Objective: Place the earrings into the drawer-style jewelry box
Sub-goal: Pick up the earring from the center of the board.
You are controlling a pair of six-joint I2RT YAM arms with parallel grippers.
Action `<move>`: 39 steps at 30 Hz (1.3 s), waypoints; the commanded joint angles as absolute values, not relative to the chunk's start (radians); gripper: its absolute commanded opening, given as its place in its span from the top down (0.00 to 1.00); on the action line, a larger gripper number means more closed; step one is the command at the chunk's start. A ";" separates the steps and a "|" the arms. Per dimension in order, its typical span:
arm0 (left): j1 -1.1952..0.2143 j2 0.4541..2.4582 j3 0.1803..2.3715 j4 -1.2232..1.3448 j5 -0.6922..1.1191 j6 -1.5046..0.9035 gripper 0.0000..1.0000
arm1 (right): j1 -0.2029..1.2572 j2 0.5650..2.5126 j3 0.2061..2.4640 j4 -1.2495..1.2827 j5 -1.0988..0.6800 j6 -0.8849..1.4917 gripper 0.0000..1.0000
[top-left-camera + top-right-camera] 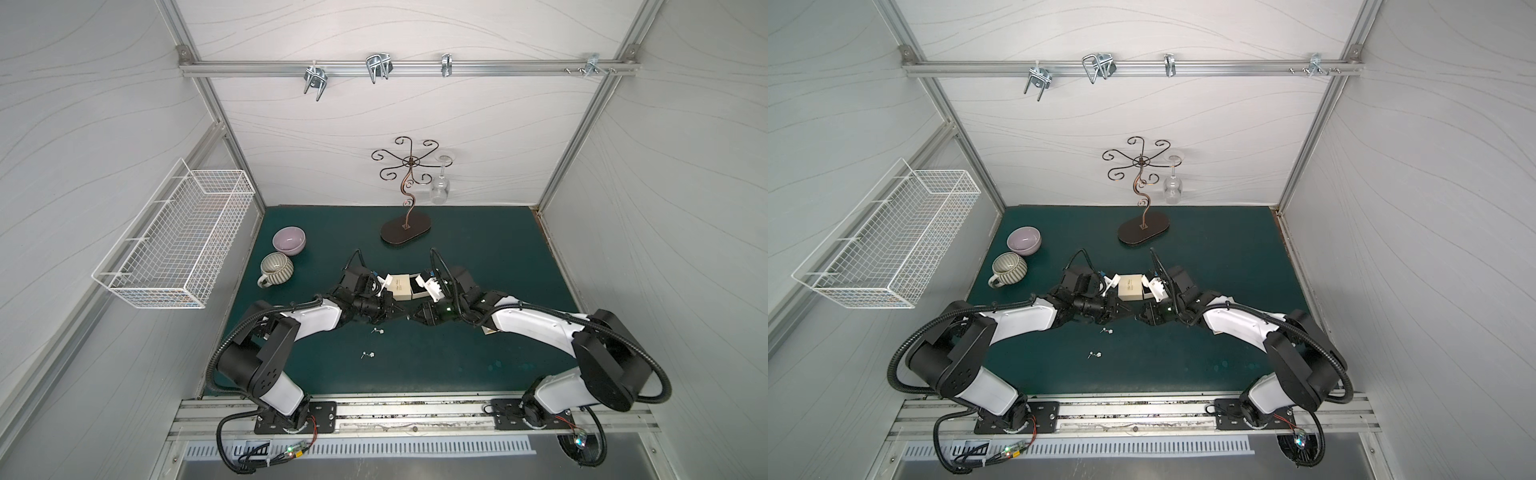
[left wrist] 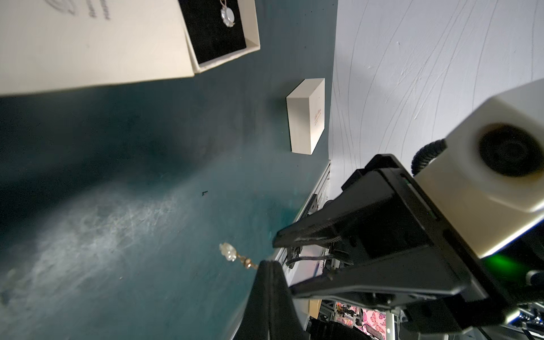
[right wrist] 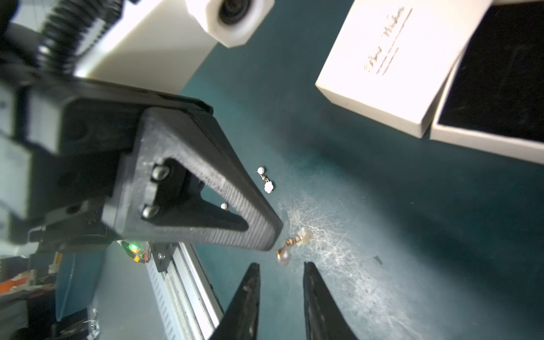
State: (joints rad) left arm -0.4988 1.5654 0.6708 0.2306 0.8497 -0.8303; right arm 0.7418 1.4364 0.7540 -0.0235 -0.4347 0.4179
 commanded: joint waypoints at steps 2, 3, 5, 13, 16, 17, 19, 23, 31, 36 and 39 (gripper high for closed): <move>-0.503 1.521 0.687 0.234 0.861 -0.835 1.00 | 0.717 1.333 0.696 0.031 -0.453 0.408 0.68; -0.503 1.514 0.687 0.234 0.860 -0.839 1.00 | 0.711 1.311 0.682 0.048 -0.453 0.411 0.67; -0.503 1.499 0.688 0.251 0.864 -0.861 1.00 | 0.702 1.251 0.646 0.083 -0.453 0.418 0.67; -0.503 1.368 0.696 0.346 0.833 -1.074 1.00 | 0.702 1.032 0.549 0.213 -0.376 0.373 0.67; -0.500 1.306 0.729 0.259 0.780 -1.108 1.00 | 0.704 1.028 0.564 0.234 -0.383 0.304 0.68; -0.500 1.289 0.741 0.222 0.761 -1.115 1.00 | 0.708 1.034 0.573 0.240 -0.386 0.282 0.69; -0.499 1.269 0.753 0.196 0.743 -1.147 1.00 | 0.719 1.050 0.590 0.260 -0.391 0.234 0.71; -0.499 1.247 0.758 0.198 0.739 -1.240 1.00 | 0.774 1.076 0.571 0.384 -0.344 0.066 0.72; -0.497 1.204 0.772 0.149 0.734 -1.288 1.00 | 0.832 1.175 0.566 0.581 -0.290 -0.121 0.70; -0.491 1.187 0.772 0.138 0.739 -1.283 1.00 | 0.833 1.209 0.564 0.643 -0.332 -0.133 0.70; -0.491 1.180 0.766 0.143 0.747 -1.283 1.00 | 0.833 1.209 0.564 0.640 -0.335 -0.131 0.69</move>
State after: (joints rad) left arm -0.4973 1.2011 0.7235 0.1173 0.7334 -1.2522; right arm 0.8280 1.2072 0.5625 0.5724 -0.3161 -0.0856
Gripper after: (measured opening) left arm 0.056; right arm 0.313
